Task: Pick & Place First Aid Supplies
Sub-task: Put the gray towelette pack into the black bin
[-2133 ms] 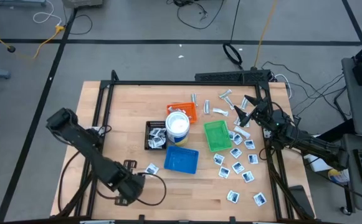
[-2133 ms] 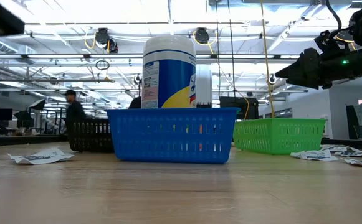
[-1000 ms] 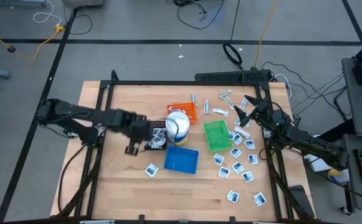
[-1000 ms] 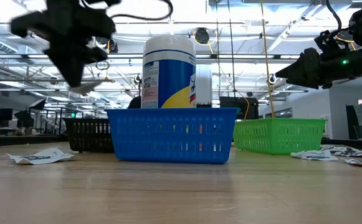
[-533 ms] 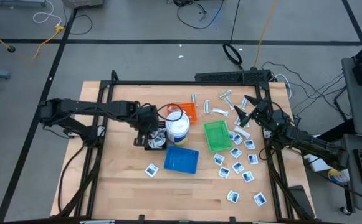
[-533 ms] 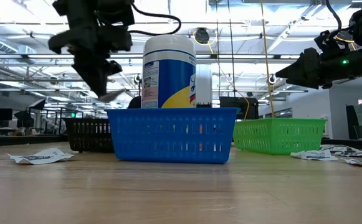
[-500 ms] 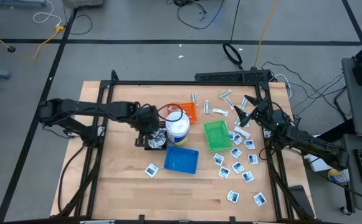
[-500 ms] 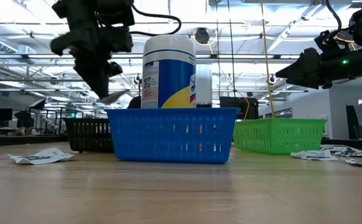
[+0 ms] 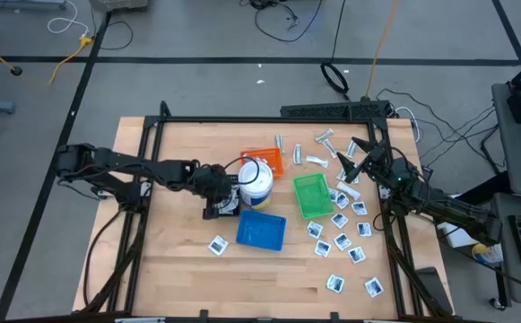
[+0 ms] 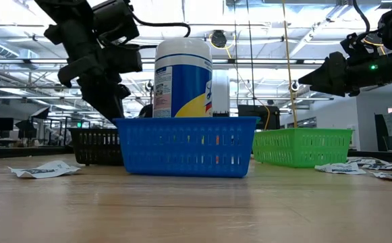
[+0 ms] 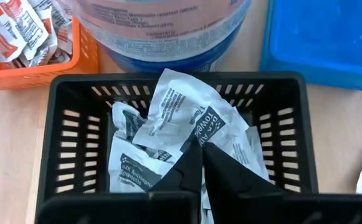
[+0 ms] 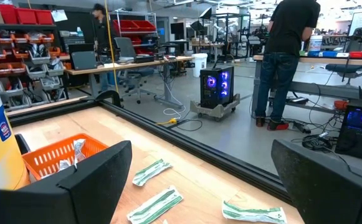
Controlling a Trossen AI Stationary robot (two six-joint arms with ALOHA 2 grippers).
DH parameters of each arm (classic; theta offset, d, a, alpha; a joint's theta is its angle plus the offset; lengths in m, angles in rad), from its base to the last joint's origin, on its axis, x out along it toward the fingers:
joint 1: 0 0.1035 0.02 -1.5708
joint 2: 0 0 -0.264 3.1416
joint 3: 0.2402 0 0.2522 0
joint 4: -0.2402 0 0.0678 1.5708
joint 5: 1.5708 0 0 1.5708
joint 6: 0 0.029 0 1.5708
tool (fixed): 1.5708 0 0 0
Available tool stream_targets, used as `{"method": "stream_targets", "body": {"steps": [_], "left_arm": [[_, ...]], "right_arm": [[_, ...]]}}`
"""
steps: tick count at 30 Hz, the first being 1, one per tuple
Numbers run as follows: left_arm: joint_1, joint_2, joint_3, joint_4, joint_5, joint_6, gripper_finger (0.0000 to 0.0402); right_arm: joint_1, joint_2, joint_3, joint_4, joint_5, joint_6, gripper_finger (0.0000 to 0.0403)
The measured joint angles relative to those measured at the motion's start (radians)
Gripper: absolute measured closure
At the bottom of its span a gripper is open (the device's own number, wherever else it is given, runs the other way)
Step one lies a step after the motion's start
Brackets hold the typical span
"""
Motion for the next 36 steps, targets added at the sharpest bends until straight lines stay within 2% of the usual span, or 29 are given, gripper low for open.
{"method": "stream_targets", "body": {"steps": [4,9,12,15,19,29,36], "left_arm": [[-0.003,0.000,0.000,-0.002,-0.001,-0.004,0.0359],[-0.014,-0.011,0.000,-0.016,-0.029,-0.008,0.0289],[-0.014,-0.029,0.027,-0.076,-0.042,-0.022,0.0249],[-0.014,-0.056,0.069,-0.162,-0.060,-0.048,0.0227],[-0.014,-0.088,0.130,-0.319,-0.122,-0.163,0.0219],[-0.024,-0.190,0.141,-0.645,-0.150,-0.574,0.0218],[-0.114,-0.233,0.141,-0.804,-0.199,-0.841,0.0218]], "right_arm": [[0.000,0.000,0.000,0.000,0.000,0.000,0.0023],[0.000,0.000,0.000,0.000,0.000,0.000,0.0023],[0.000,0.000,0.000,0.000,0.000,0.000,0.0023],[0.000,0.000,0.000,0.000,0.000,0.000,0.0023],[0.000,0.000,0.000,0.000,0.000,0.000,0.0023],[0.000,0.000,0.000,0.002,0.000,0.000,0.0023],[0.000,0.000,0.000,0.000,0.000,0.000,0.0023]]}}
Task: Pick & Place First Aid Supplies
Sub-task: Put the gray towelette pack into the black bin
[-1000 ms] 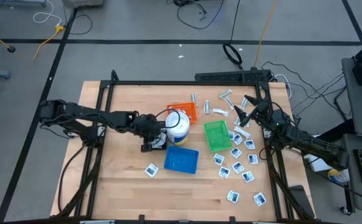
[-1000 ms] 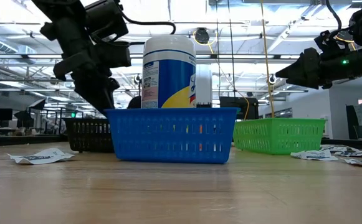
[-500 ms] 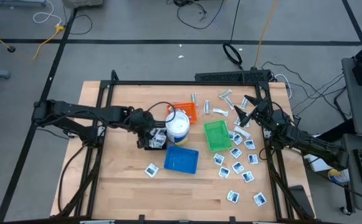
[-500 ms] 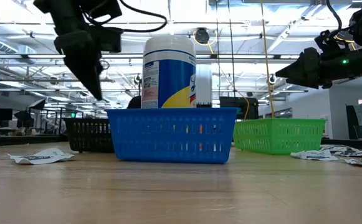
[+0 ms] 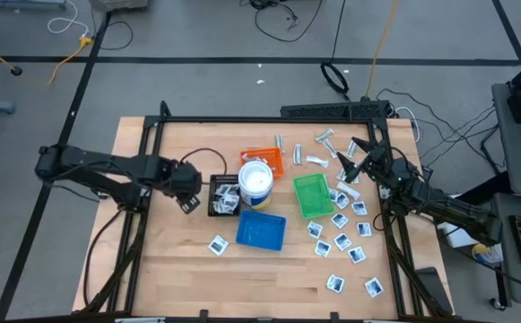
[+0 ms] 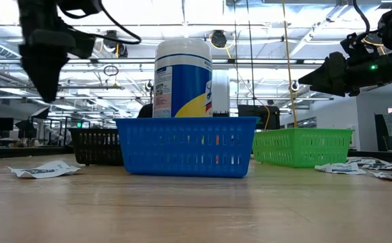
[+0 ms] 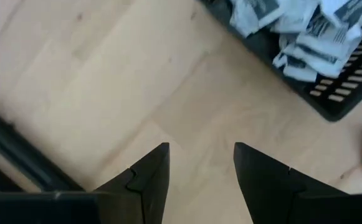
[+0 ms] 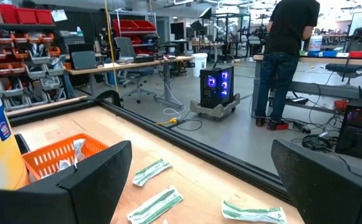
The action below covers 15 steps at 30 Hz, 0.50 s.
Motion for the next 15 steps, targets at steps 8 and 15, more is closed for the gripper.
{"method": "stream_targets", "body": {"steps": [8,15], "left_arm": [[-0.212,0.088,0.000,0.053,0.014,-0.260,0.0218],[-0.363,0.224,0.016,0.126,0.063,-0.349,0.0218]], "right_arm": [[0.000,0.000,0.000,0.000,0.000,0.000,0.0023],[0.000,0.000,0.000,0.000,0.000,0.000,0.0023]]}}
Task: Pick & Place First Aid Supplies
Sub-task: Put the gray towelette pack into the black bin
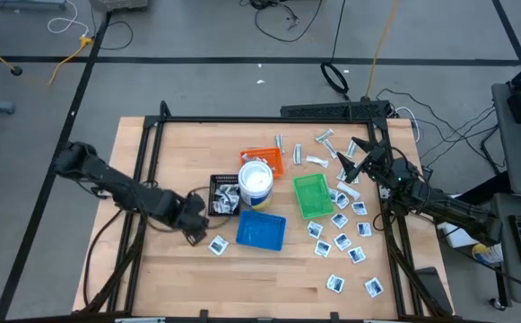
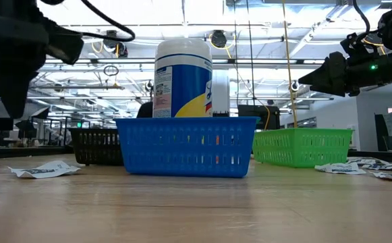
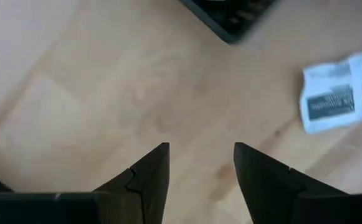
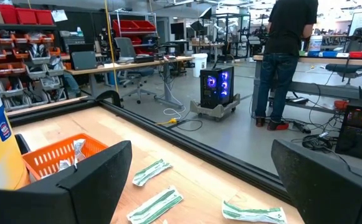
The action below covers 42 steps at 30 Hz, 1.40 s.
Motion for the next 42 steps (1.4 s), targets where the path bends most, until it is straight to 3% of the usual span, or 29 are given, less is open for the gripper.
{"method": "stream_targets", "body": {"steps": [13,20,26,42], "left_arm": [[-0.107,0.231,0.231,0.007,-0.021,0.015,0.0218],[-0.116,0.281,0.302,0.065,-0.013,0.065,0.0218],[-0.149,0.281,0.287,0.154,-0.037,0.081,0.0218],[-0.179,0.332,0.066,0.448,-0.109,0.139,0.0218]], "right_arm": [[0.000,0.000,0.000,0.000,0.000,0.000,0.0023],[0.000,0.000,0.000,0.000,0.000,0.000,0.0023],[0.000,0.000,0.000,0.000,0.000,0.000,0.0023],[0.000,0.000,0.000,0.000,0.000,0.000,0.0023]]}}
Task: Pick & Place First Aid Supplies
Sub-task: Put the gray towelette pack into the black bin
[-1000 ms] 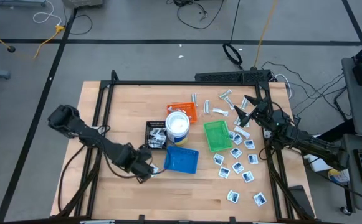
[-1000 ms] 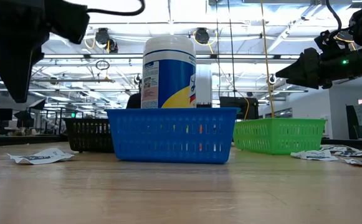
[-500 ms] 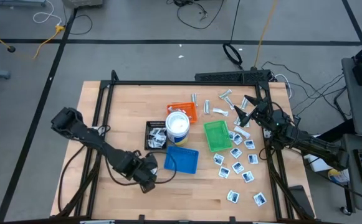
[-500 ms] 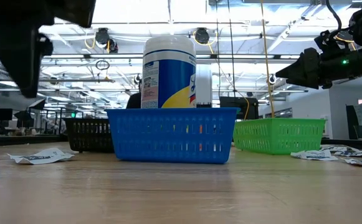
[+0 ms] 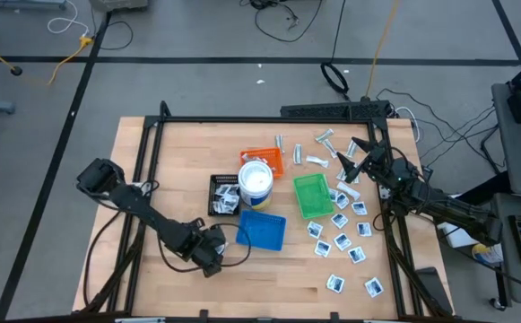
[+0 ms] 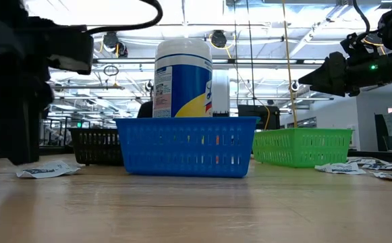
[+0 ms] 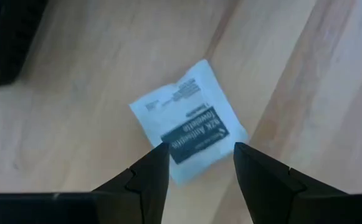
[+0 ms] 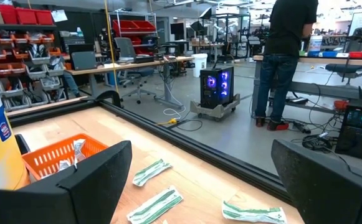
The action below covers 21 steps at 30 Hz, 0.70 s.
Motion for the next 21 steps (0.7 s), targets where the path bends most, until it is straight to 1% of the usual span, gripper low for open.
{"method": "stream_targets", "body": {"steps": [4,8,10,11,13,17,18,21], "left_arm": [[-0.013,0.053,-0.008,0.053,-0.013,0.092,0.0218],[-0.024,0.084,-0.006,0.057,-0.021,0.117,0.0218],[-0.027,0.085,-0.006,0.052,-0.019,0.125,0.0225],[-0.027,0.085,-0.006,0.051,-0.011,0.125,0.0236],[-0.026,0.086,-0.006,0.052,0.005,0.122,0.0271],[-0.025,0.086,-0.007,0.048,0.033,0.118,0.0370],[-0.024,0.086,-0.007,0.046,0.040,0.125,0.0385],[-0.025,0.086,-0.007,0.044,0.044,0.157,0.0388]], "right_arm": [[0.000,0.000,0.000,0.000,0.000,0.000,0.0023],[0.000,0.001,0.000,0.007,0.000,0.000,0.0023],[0.000,0.001,0.000,0.001,0.000,0.000,0.0023],[0.000,0.001,0.000,0.005,0.000,0.000,0.0023],[0.000,0.001,0.000,0.005,0.000,0.000,0.0023],[0.000,0.002,0.000,0.005,0.000,0.000,0.0023],[0.000,0.002,0.000,0.005,0.000,0.000,0.0023],[0.000,0.002,0.000,0.005,0.000,0.000,0.0023]]}}
